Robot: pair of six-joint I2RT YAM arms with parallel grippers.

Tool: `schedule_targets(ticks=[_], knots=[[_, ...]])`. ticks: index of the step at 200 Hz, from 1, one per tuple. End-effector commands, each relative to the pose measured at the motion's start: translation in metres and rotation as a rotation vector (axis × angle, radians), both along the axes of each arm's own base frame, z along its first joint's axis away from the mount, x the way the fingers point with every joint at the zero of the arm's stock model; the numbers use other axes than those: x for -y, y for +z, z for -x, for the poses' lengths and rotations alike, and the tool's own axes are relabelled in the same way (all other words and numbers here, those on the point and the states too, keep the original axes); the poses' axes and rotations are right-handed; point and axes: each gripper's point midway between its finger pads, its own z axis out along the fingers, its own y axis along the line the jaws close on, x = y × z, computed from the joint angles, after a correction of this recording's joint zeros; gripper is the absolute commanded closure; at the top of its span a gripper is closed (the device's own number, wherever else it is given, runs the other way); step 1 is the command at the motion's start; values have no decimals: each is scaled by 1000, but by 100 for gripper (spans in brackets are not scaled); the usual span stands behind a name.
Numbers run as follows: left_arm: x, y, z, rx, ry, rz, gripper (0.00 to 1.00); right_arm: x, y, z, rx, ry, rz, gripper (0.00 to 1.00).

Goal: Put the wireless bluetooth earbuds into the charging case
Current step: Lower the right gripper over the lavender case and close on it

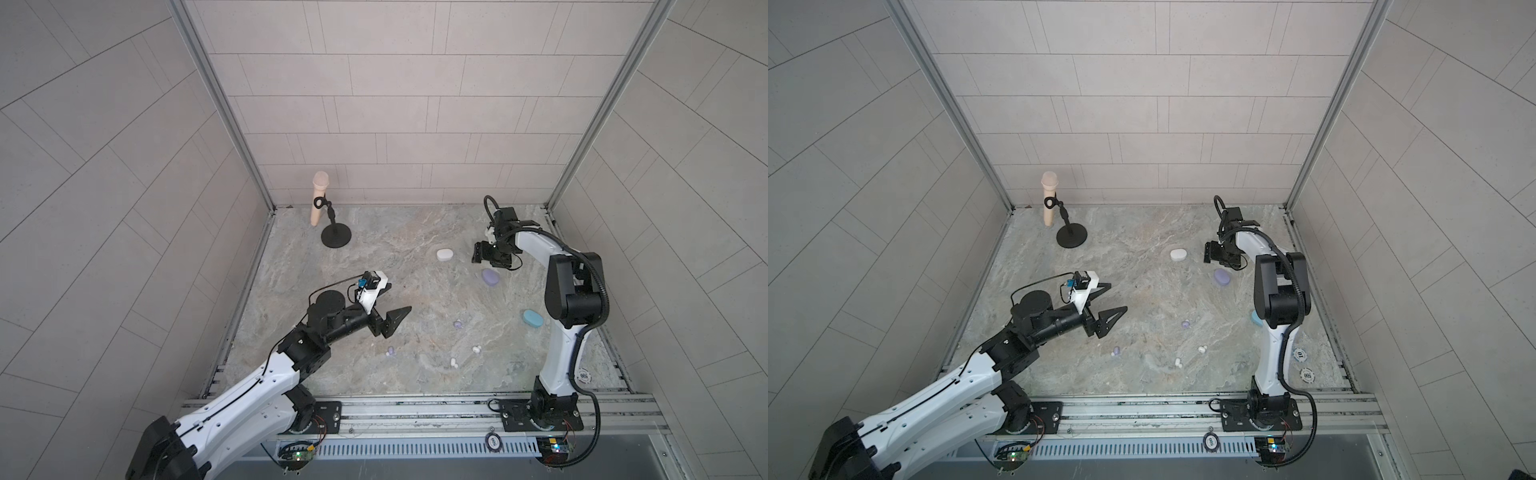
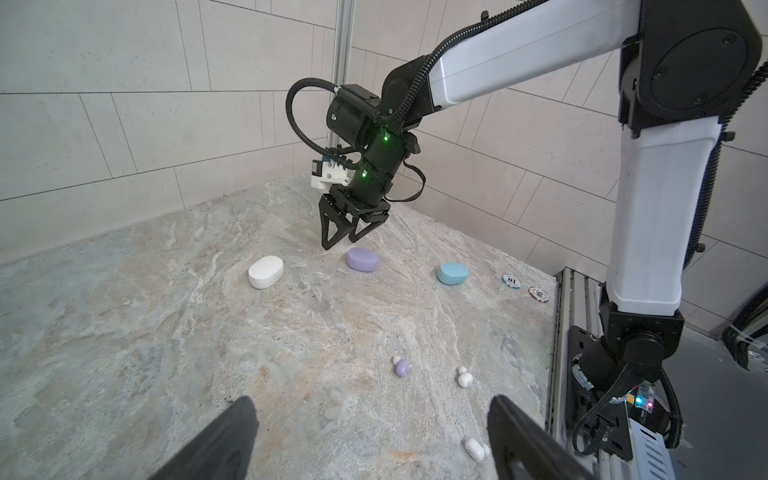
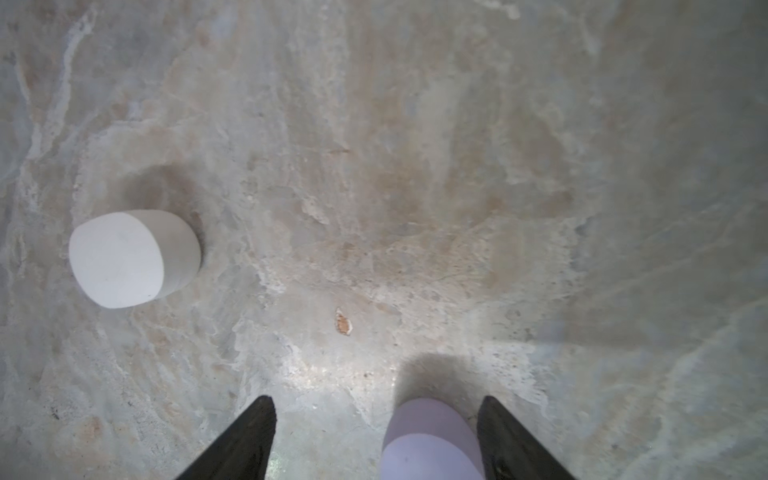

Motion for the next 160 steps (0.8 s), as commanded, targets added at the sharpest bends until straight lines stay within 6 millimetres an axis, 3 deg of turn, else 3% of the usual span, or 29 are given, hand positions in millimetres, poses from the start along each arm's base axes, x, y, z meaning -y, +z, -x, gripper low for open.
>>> schedule_targets(ticks=[1, 86, 104, 130, 160], knots=[[-4, 7, -2, 23, 23, 25, 9, -10, -6, 17, -71, 73, -13, 21], [-5, 9, -2, 28, 26, 24, 9, -48, 9, 50, -137, 227, -6, 24], [-6, 9, -1, 28, 26, 23, 9, -41, 19, 51, -107, 200, 36, 21], [-6, 9, -1, 30, 28, 21, 8, -15, 34, 50, -57, 157, 175, 13], [-5, 9, -2, 28, 24, 21, 8, 3, 20, 54, -83, 187, 243, 8]])
